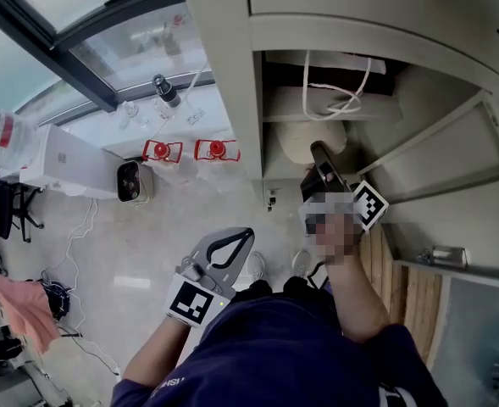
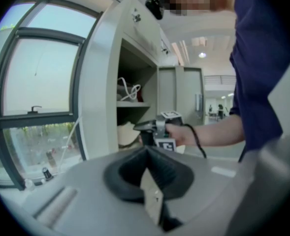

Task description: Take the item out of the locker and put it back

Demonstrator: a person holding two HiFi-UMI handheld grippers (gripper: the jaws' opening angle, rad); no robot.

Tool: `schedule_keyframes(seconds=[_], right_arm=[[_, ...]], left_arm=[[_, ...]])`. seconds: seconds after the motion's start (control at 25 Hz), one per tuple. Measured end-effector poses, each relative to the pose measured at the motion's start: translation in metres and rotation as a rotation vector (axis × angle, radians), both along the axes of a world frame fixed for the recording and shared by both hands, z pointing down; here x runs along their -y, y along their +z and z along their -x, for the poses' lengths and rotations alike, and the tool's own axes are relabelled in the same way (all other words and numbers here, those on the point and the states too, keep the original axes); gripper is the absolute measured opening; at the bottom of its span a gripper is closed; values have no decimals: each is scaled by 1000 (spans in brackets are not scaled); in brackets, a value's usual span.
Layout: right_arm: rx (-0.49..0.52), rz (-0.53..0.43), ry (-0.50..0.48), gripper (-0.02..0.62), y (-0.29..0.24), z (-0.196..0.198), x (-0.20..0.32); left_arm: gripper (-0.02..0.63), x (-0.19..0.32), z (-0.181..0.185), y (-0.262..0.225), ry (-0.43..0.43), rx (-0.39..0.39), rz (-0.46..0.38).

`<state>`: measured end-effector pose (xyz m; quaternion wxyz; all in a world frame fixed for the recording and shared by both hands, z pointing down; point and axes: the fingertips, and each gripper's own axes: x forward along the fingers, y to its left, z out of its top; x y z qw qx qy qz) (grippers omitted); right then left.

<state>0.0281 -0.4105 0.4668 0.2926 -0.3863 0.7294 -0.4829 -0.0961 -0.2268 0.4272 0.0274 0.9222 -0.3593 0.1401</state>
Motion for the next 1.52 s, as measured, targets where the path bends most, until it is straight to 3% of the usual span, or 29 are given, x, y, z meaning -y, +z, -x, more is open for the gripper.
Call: schedule_keyframes(seconds=[0.6,1.52], right_arm=[[-34,125,46,21,23,7,13],[-20,226,31,21,45,2,13]], left_arm=[[3,-1,8,-4,-2,-19,-20],[3,-6,2,-1,15,-35,-5]])
